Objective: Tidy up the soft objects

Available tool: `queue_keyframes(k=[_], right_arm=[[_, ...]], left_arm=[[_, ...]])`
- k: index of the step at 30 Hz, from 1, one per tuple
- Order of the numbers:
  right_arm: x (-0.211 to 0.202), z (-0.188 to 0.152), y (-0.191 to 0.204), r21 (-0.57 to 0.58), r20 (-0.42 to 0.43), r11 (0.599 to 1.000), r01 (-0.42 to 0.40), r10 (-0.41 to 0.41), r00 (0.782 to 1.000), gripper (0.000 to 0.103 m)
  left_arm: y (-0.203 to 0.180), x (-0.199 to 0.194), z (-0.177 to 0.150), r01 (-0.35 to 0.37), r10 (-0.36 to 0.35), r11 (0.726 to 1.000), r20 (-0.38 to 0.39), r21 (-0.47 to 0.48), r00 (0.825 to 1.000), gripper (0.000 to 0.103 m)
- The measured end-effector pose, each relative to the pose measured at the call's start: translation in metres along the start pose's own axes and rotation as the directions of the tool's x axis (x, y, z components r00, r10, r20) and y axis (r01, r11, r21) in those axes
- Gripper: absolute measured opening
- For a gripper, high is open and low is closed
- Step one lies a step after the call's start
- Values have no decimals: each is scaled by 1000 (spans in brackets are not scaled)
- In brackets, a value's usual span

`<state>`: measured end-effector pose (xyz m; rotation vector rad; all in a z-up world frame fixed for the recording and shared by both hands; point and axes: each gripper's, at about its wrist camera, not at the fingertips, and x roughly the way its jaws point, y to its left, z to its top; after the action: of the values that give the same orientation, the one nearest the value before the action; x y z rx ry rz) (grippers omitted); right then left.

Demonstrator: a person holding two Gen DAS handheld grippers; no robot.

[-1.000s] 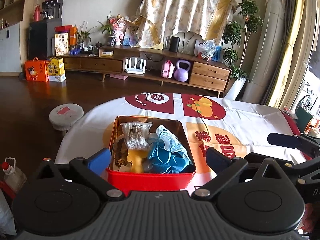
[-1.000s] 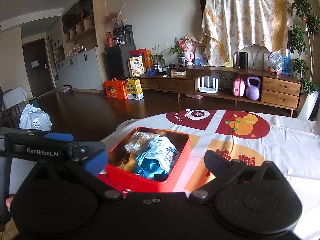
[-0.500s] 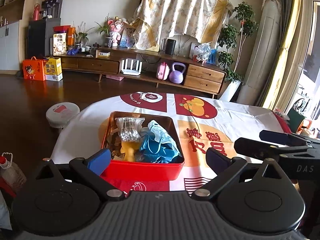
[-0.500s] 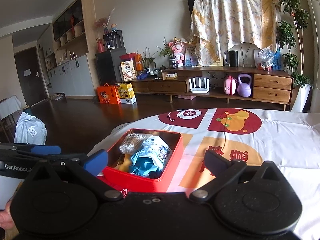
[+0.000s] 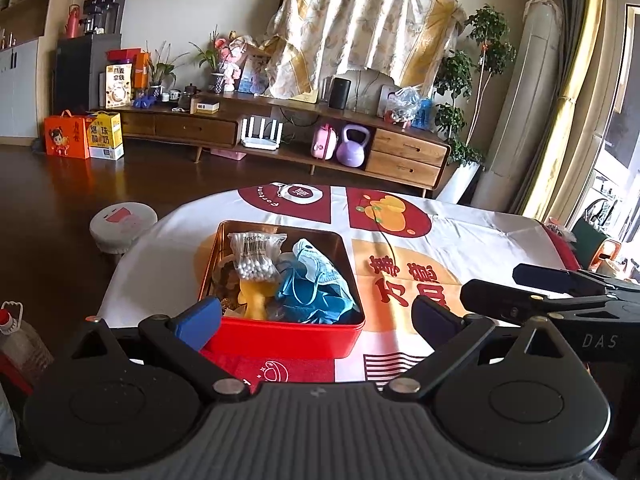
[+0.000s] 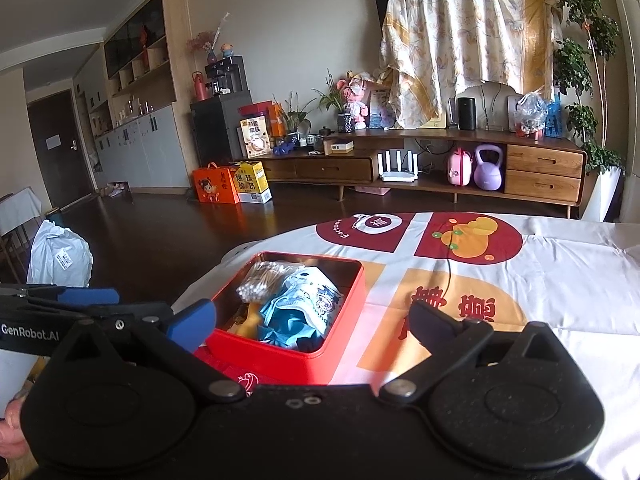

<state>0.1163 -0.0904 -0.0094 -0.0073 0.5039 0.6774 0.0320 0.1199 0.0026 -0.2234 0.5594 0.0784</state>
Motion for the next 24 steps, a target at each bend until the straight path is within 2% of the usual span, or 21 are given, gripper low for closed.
queue_keyframes(k=[24], right_arm=[[-2, -1, -3, 9, 0, 1000, 3, -3, 1000, 103]], left_arm=[[-4, -3, 3, 3, -3, 1000, 12, 19, 1000, 102]])
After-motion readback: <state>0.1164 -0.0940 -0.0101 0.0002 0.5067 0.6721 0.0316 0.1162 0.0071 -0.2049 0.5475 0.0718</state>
